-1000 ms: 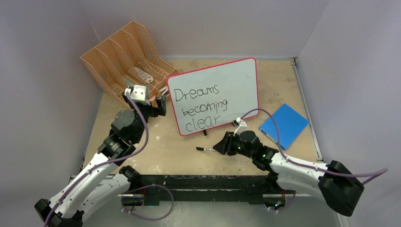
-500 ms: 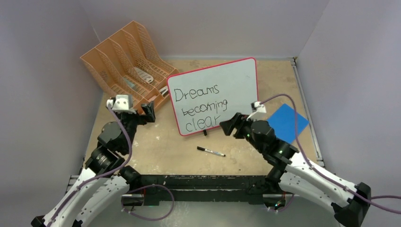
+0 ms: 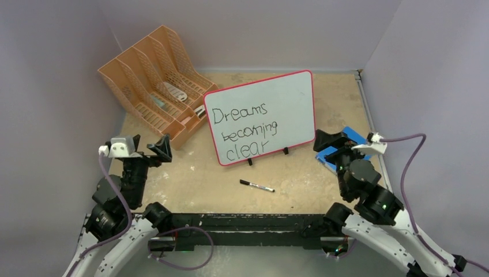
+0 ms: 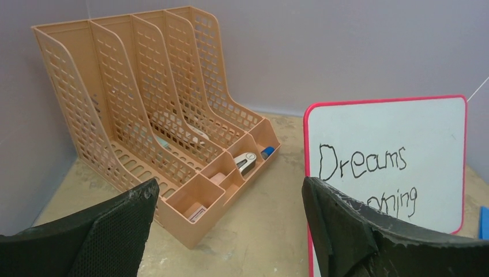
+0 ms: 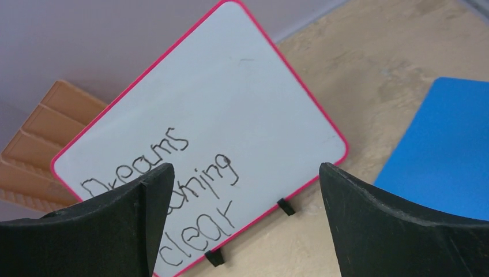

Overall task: Write a sentence on the whiteboard
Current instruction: Reset both arms

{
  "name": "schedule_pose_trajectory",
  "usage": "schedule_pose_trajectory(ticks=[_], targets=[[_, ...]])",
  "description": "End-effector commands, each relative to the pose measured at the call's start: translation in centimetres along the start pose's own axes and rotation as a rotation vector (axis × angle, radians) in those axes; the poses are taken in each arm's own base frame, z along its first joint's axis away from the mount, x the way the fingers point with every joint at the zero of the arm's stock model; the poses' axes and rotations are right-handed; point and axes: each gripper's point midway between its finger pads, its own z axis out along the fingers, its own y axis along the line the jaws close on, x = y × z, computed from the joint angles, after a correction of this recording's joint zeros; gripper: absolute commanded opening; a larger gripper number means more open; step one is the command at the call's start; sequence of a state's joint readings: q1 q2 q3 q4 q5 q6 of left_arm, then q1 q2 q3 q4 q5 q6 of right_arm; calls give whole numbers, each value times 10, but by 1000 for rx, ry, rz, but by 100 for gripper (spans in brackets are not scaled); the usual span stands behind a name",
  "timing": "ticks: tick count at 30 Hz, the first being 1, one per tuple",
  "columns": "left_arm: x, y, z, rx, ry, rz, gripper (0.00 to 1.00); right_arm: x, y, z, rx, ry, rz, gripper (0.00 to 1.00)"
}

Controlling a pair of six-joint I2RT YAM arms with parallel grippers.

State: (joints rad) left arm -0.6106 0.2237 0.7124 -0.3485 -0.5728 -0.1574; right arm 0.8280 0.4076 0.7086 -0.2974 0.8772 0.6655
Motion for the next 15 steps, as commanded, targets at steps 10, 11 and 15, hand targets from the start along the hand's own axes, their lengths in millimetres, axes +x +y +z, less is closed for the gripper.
schedule_pose_trajectory(ticks=[10, 11, 15], targets=[[-3, 17, -18, -21, -111, -63, 92, -67, -44, -30, 119, -220, 136, 99], [-3, 18, -18, -22, -118, -64, 93, -69, -46, -31, 117, -228, 146, 99], [-5, 19, -21, -18, -137, -73, 93, -71, -47, -34, 103, -240, 157, 99]])
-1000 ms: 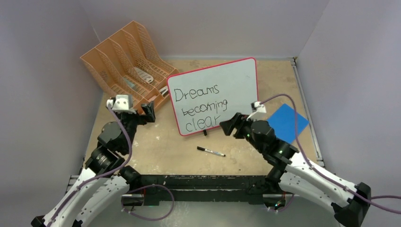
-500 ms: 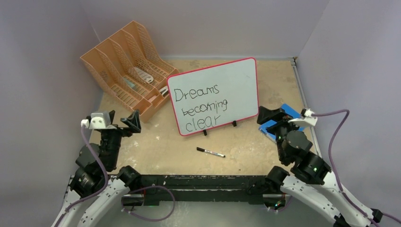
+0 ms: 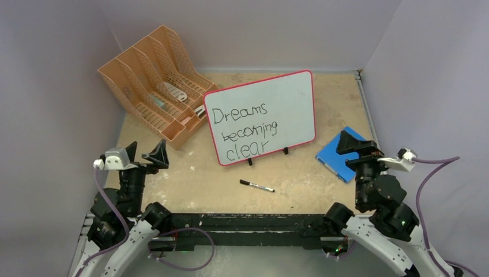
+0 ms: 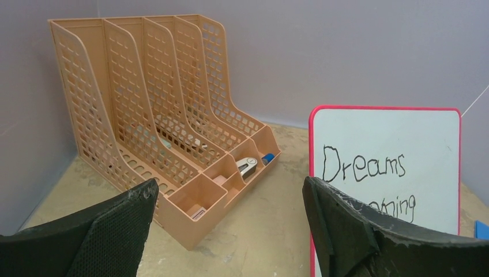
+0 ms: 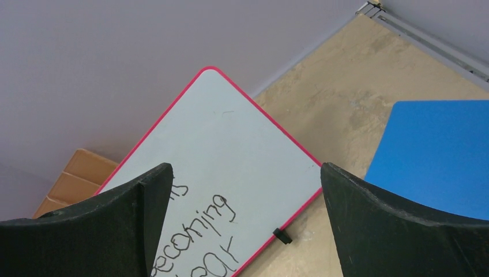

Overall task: Write a sentence on the whiteboard
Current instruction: Reset both arms

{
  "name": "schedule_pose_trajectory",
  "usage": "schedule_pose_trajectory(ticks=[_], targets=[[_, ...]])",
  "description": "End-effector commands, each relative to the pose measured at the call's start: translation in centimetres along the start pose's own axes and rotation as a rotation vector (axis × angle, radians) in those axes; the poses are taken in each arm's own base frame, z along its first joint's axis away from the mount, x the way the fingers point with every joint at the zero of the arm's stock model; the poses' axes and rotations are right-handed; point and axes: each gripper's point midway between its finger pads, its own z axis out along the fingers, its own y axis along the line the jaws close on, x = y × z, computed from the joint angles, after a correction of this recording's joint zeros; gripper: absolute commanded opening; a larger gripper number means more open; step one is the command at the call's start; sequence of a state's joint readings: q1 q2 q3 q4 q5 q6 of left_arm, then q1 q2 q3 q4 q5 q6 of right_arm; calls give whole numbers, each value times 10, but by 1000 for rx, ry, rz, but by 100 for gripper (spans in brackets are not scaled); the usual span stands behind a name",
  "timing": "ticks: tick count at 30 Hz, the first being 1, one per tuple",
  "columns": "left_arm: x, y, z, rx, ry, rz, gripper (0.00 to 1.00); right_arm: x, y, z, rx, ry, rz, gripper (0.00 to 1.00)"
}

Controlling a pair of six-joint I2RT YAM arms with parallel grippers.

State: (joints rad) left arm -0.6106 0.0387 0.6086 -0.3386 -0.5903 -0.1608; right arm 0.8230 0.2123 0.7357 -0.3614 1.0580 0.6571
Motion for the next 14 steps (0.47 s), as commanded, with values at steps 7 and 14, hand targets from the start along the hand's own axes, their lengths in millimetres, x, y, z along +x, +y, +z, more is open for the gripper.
schedule_pose_trajectory(ticks=[7, 14], targets=[[-13, -1, 0, 10, -63, -12, 94, -11, -2, 1, 23, -41, 13, 99], [-14, -2, -1, 21, -67, -12, 95, -11, -2, 1, 22, -41, 14, 99]])
